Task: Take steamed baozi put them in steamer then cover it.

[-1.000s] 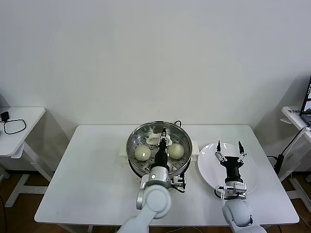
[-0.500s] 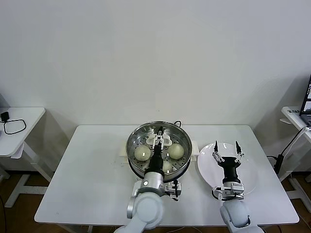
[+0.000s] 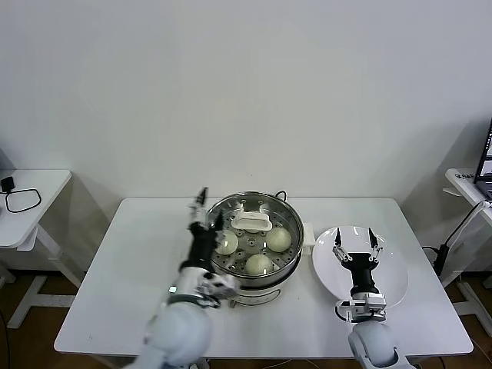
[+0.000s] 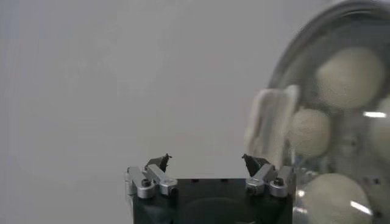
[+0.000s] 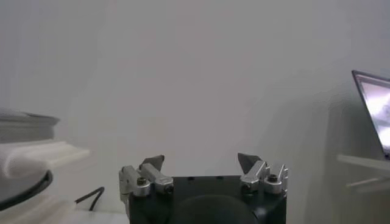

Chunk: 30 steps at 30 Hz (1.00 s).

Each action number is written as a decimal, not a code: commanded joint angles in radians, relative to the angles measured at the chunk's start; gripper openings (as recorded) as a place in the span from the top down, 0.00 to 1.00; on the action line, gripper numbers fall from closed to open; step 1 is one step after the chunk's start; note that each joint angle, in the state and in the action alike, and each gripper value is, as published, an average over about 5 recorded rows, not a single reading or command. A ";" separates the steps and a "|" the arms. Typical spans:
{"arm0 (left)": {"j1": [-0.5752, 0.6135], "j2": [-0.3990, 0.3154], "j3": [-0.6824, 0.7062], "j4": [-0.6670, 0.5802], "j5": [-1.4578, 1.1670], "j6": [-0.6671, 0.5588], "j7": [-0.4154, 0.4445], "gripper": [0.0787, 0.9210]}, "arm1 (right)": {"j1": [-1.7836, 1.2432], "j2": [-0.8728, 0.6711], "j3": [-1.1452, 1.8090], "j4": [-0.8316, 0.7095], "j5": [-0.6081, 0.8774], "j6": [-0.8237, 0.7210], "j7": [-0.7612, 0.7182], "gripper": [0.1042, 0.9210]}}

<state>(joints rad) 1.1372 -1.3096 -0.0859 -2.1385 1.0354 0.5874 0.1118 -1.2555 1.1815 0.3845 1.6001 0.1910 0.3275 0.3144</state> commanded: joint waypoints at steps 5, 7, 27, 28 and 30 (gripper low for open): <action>-0.004 0.089 -0.498 0.276 -1.024 -0.226 -0.283 0.12 | -0.068 -0.019 -0.003 0.075 0.171 -0.088 -0.073 0.12; 0.000 0.089 -0.525 0.331 -1.052 -0.271 -0.257 0.12 | -0.084 -0.023 0.000 0.086 0.179 -0.094 -0.082 0.12; 0.089 0.053 -0.540 0.403 -1.053 -0.571 -0.054 0.12 | -0.171 -0.017 0.031 0.083 0.170 -0.047 -0.130 0.12; 0.092 0.052 -0.537 0.400 -1.053 -0.573 -0.053 0.12 | -0.172 -0.018 0.034 0.083 0.172 -0.048 -0.130 0.12; 0.096 0.051 -0.531 0.397 -1.050 -0.574 -0.052 0.12 | -0.173 -0.021 0.037 0.084 0.177 -0.049 -0.130 0.12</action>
<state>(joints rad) 1.2094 -1.2557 -0.5883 -1.7811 0.0533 0.1284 0.0187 -1.4042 1.1646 0.4111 1.6783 0.3505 0.2762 0.1974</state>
